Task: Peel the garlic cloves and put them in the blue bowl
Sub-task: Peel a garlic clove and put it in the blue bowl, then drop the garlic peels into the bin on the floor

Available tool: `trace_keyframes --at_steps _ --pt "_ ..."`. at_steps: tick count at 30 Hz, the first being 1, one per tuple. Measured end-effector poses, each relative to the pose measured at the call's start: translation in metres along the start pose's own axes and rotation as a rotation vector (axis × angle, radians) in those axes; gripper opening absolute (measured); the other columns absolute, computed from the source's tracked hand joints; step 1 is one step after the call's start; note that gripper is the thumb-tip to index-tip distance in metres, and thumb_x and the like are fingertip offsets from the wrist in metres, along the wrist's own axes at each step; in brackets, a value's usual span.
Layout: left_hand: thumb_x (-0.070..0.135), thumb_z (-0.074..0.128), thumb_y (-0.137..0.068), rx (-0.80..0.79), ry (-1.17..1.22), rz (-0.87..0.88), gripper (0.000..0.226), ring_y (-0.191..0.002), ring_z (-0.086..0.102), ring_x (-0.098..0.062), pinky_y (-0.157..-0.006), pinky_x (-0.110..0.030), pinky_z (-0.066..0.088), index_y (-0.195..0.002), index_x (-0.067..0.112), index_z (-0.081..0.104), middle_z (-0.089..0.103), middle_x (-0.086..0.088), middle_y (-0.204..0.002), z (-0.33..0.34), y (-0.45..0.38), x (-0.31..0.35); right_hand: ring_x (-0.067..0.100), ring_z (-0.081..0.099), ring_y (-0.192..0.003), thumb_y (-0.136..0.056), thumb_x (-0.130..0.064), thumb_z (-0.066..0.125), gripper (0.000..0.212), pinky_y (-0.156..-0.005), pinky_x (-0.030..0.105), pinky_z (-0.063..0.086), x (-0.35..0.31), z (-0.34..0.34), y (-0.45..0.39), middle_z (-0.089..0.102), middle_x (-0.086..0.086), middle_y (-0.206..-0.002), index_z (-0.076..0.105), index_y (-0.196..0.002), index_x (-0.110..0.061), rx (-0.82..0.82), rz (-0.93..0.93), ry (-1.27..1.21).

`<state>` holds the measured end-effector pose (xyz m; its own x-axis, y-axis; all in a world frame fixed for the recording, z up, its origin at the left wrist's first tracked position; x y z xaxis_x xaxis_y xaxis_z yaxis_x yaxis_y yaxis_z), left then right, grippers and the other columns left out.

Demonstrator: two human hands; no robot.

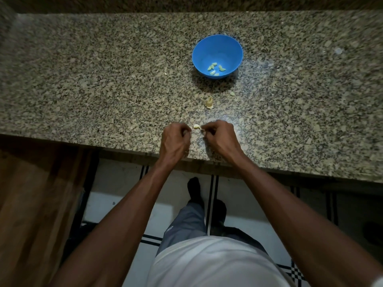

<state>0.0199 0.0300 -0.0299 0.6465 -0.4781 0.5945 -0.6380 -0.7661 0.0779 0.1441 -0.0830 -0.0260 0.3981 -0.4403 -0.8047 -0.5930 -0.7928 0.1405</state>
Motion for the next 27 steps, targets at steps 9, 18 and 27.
trace_keyframes --at_steps 9,18,27 --pt "0.013 0.073 -0.096 0.025 -0.030 -0.077 0.017 -0.092 0.070 -0.017 -0.081 -0.036 0.062 -0.112 0.016 0.079 0.076 -0.005 -0.108 -0.009 -0.007 -0.027 0.031 0.054 -0.096 -0.099 -0.004 0.059 0.013 -0.074 0.030 0.045 -0.018 0.038 -0.028 0.056 0.016 -0.108 0.072 -0.102 -0.002 -0.122 -0.215 0.380" --pt "0.009 0.079 -0.090 0.165 0.462 -0.371 0.013 -0.083 0.076 -0.008 -0.069 -0.029 0.064 -0.099 0.018 0.082 0.080 0.004 -0.099 -0.027 0.024 -0.068 0.019 0.073 -0.077 -0.097 -0.013 0.066 0.011 -0.071 0.038 0.061 -0.006 0.050 -0.023 0.076 0.006 -0.084 0.075 -0.090 -0.011 -0.102 0.091 -0.132" --pt "0.004 0.083 -0.085 0.407 0.967 -0.651 0.015 -0.101 0.077 -0.026 -0.096 -0.040 0.060 -0.098 0.012 0.083 0.080 -0.010 -0.101 -0.094 0.133 -0.183 0.021 0.078 -0.080 -0.086 -0.031 0.080 0.015 -0.076 0.047 0.064 -0.114 0.182 0.021 0.080 0.002 -0.081 0.080 -0.088 -0.017 -0.461 -0.001 -0.292"
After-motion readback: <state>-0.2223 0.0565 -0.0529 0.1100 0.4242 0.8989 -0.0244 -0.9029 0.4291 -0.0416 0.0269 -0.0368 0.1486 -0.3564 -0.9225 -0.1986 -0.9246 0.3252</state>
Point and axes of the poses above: each hand's wrist, its own y-axis away from the middle knuckle, its own z-axis out of the palm, x = y × z, the point moved 7 cm from there along -y, towards the middle knuckle
